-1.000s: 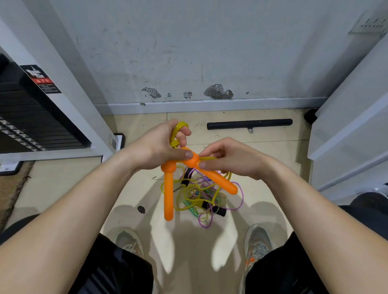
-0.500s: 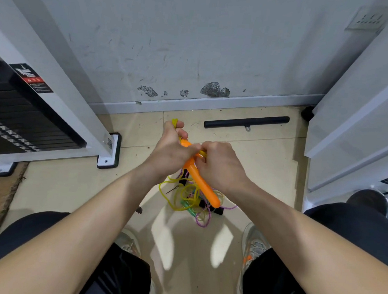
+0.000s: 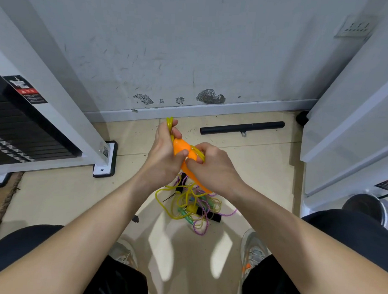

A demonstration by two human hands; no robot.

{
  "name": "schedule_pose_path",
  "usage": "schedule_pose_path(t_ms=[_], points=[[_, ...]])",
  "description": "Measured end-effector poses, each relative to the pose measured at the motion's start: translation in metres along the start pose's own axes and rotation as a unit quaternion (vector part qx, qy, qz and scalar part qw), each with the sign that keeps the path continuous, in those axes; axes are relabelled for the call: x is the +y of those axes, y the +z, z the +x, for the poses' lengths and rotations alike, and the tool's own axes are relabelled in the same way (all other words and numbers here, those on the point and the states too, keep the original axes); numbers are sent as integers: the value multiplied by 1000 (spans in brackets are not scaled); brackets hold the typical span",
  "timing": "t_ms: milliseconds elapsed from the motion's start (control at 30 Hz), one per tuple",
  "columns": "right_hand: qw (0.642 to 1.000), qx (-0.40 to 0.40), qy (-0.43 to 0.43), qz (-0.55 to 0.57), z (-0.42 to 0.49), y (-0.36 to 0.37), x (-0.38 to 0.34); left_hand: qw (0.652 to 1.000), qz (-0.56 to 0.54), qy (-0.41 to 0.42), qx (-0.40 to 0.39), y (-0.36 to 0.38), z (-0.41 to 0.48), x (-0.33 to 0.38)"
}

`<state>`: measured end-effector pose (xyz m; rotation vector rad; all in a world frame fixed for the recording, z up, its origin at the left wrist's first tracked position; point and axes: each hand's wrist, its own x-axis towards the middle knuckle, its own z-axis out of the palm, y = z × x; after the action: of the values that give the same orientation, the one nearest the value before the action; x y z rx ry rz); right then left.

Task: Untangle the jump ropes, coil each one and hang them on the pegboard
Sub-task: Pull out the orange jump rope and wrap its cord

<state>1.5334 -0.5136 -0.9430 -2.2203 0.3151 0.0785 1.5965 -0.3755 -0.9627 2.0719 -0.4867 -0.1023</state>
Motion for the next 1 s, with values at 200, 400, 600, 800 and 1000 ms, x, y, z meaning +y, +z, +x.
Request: schedule_pose_path(t_ms=[200, 400, 600, 800, 1000], points=[[998, -22, -64, -7, -6, 20, 2, 987, -14, -78, 140, 14, -3, 0], [995, 91, -50, 11, -15, 29, -12, 962, -68, -99, 245, 19, 6, 10], [991, 82, -33, 102, -19, 35, -19, 921, -172, -144, 317, 9, 21, 16], [985, 19, -21, 173, -19, 40, -6, 829, -396, -273, 286, -1, 31, 25], [983, -82, 9, 162, 3, 6, 16, 758, -561, -311, 119, -32, 27, 35]])
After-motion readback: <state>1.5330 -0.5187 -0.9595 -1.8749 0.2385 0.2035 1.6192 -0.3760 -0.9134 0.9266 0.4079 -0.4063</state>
